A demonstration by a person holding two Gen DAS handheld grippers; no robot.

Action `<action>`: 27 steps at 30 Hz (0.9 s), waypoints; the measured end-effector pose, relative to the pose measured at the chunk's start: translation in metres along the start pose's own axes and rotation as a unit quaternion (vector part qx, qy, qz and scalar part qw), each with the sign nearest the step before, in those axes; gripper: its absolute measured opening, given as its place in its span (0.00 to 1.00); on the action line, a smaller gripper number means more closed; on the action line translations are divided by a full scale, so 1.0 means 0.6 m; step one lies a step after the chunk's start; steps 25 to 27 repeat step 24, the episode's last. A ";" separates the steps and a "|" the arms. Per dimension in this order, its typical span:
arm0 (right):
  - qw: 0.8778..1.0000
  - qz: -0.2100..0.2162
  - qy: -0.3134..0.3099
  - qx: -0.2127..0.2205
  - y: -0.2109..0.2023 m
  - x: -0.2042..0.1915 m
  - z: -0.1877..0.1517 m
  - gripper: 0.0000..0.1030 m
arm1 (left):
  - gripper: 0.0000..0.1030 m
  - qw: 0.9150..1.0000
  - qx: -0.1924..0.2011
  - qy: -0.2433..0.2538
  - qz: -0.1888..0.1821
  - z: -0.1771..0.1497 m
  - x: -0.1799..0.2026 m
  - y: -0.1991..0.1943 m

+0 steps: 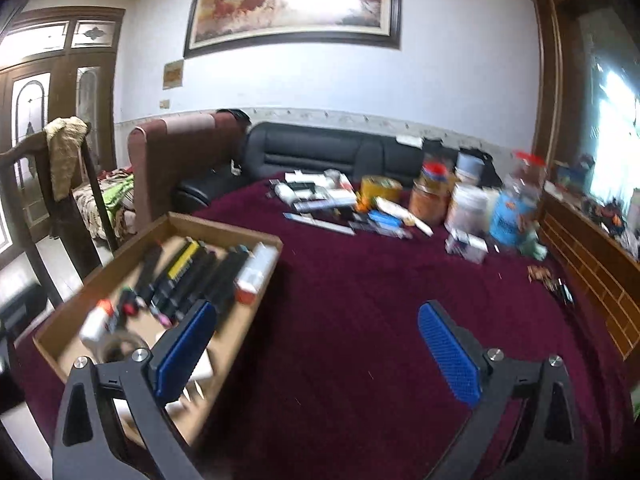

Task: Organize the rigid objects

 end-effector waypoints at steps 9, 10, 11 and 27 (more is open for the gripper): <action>0.997 0.042 -0.025 -0.060 -0.012 -0.008 -0.075 0.98 | 1.00 0.999 -0.040 0.002 0.002 -0.014 0.039 0.005; 0.997 0.043 -0.030 -0.059 -0.016 -0.013 -0.077 0.98 | 1.00 0.999 -0.045 0.002 0.003 -0.016 0.041 0.009; 0.997 0.043 -0.040 -0.057 -0.019 -0.019 -0.077 0.98 | 1.00 0.999 -0.048 0.001 0.002 -0.017 0.042 0.011; 0.994 0.038 -0.083 -0.055 -0.017 -0.053 -0.070 0.98 | 1.00 0.997 -0.075 -0.021 0.026 -0.017 0.016 0.040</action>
Point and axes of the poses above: each gripper's, at about its wrist camera, not at the fingertips, and y roughly the way its jaws point, x to its right, z to its top, the point moved 1 cm from there along y, roughly the way its jaws point, and after that the axes turned 15 degrees about -y, right-handed, at the moved point
